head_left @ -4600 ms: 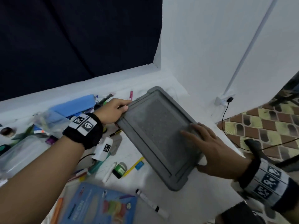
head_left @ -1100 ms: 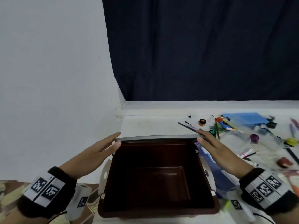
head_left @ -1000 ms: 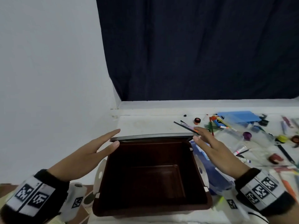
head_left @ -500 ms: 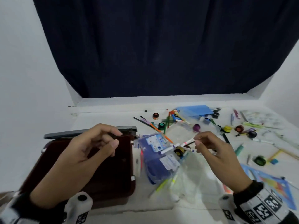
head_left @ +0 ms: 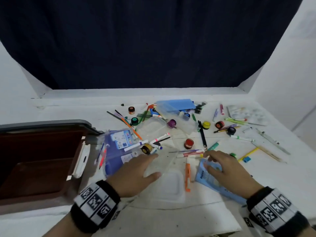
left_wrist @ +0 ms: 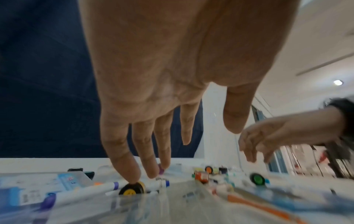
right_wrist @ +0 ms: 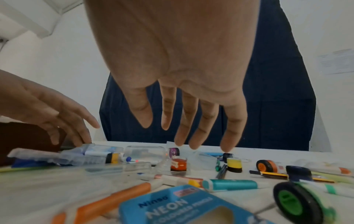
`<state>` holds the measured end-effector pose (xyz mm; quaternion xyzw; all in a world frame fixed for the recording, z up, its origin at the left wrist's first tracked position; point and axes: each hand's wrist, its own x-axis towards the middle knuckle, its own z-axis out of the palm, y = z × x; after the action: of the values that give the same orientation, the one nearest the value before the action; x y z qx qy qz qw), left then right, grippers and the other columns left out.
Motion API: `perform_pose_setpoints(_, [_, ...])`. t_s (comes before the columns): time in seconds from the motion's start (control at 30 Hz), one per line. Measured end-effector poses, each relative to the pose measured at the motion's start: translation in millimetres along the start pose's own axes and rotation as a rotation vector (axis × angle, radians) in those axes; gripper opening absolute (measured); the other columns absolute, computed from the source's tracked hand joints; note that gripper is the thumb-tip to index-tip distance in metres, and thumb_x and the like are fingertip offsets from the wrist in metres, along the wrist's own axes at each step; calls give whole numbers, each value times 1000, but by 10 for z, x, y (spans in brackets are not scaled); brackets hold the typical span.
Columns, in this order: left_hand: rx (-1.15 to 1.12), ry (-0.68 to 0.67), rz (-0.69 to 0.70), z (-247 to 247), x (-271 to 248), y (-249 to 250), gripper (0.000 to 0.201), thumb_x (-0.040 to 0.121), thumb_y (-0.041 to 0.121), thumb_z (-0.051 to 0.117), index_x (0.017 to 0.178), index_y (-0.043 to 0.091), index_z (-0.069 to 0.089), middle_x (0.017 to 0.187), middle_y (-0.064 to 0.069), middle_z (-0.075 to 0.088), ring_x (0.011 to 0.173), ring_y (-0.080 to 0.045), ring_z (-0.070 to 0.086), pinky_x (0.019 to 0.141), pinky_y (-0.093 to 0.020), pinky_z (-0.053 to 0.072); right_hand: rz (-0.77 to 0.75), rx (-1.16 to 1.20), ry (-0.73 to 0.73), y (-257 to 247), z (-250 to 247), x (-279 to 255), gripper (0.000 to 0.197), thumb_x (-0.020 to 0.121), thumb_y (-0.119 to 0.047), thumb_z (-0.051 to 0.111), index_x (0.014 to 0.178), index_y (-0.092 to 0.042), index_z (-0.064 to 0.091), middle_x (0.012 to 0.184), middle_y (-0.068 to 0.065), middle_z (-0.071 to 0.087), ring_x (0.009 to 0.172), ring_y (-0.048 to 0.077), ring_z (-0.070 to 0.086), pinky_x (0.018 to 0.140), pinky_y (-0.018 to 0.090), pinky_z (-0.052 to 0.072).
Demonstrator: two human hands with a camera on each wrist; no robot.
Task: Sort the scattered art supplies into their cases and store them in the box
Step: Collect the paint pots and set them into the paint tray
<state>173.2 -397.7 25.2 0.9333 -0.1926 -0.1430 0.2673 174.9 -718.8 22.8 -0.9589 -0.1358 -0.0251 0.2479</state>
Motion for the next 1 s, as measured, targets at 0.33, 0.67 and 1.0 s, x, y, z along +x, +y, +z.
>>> perform_pose_setpoints(0.33, [520, -149, -109, 138, 696, 96, 72, 93, 69, 38, 152, 32, 18, 151, -7, 37, 138, -30, 37, 108, -49, 32, 66, -378, -272, 270, -103, 624, 47, 91, -50, 58, 134, -34, 47, 125, -4, 54, 110, 20, 55, 89, 40, 49])
perform_pose_setpoints(0.67, [524, -145, -152, 164, 1019, 90, 90, 75, 76, 57, 145, 29, 22, 144, -10, 37, 128, -33, 45, 103, -47, 41, 89, -385, -210, 418, 4, 1798, 56, 95, -50, 50, 143, -25, 36, 134, 8, 49, 120, 33, 49, 93, 47, 48])
perform_pose_setpoints(1.0, [-4, 4, -184, -75, 936, 130, 95, 63, 65, 67, 147, 47, 29, 139, 15, 49, 125, -3, 47, 106, -27, 40, 21, -469, -404, 628, 123, 2332, 83, 87, -66, 52, 151, -26, 17, 140, 15, 40, 113, 35, 57, 88, 46, 52])
